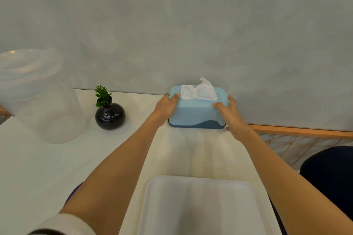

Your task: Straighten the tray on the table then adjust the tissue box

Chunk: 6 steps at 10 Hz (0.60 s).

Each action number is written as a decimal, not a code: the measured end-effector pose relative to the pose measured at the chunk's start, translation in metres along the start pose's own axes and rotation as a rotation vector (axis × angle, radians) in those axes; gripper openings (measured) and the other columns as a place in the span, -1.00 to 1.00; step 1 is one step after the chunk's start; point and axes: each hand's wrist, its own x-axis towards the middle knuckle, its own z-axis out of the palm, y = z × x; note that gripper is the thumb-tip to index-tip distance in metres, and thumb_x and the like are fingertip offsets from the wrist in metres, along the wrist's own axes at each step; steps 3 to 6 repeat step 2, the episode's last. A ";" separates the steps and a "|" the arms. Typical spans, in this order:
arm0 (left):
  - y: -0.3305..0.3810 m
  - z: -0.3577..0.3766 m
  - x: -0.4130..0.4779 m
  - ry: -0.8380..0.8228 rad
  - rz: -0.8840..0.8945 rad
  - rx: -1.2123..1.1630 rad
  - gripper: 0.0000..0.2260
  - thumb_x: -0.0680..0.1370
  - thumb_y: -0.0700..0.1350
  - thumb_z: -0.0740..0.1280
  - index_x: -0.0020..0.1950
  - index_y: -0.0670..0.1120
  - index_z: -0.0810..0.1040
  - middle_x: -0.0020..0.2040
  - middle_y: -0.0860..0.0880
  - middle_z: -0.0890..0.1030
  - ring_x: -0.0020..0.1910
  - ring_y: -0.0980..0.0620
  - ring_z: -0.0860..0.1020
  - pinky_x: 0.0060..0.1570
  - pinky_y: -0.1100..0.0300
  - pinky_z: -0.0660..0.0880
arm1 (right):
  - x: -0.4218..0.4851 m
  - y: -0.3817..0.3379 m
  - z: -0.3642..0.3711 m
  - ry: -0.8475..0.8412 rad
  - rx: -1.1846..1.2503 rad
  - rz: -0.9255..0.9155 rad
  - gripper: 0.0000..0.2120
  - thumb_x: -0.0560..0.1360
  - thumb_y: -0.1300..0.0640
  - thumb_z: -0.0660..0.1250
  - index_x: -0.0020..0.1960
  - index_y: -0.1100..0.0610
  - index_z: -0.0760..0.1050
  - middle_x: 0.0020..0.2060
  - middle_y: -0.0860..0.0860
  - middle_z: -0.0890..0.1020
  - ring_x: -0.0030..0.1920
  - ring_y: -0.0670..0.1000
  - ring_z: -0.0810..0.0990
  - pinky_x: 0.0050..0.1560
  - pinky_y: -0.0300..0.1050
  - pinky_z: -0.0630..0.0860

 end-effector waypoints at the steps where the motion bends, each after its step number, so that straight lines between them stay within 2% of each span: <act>1: 0.000 -0.004 -0.013 0.056 0.023 0.069 -0.43 0.63 0.12 0.06 0.56 -0.13 0.07 0.55 -0.12 0.21 0.49 -0.13 0.24 0.38 0.03 0.26 | -0.010 -0.002 -0.009 0.010 -0.021 0.023 -0.26 0.55 -0.05 0.22 0.54 -0.05 -0.17 0.46 0.09 0.25 0.35 0.17 0.33 0.13 0.00 0.30; 2: 0.003 -0.014 -0.035 0.106 0.043 0.118 -0.45 0.64 0.08 0.08 0.56 -0.13 0.07 0.55 -0.14 0.20 0.50 -0.14 0.22 0.40 0.02 0.25 | -0.036 -0.006 -0.016 0.041 -0.096 -0.006 -0.25 0.55 -0.04 0.23 0.54 0.01 -0.17 0.48 0.12 0.21 0.42 0.19 0.27 0.29 0.05 0.31; 6: 0.003 -0.014 -0.035 0.106 0.043 0.118 -0.45 0.64 0.08 0.08 0.56 -0.13 0.07 0.55 -0.14 0.20 0.50 -0.14 0.22 0.40 0.02 0.25 | -0.036 -0.006 -0.016 0.041 -0.096 -0.006 -0.25 0.55 -0.04 0.23 0.54 0.01 -0.17 0.48 0.12 0.21 0.42 0.19 0.27 0.29 0.05 0.31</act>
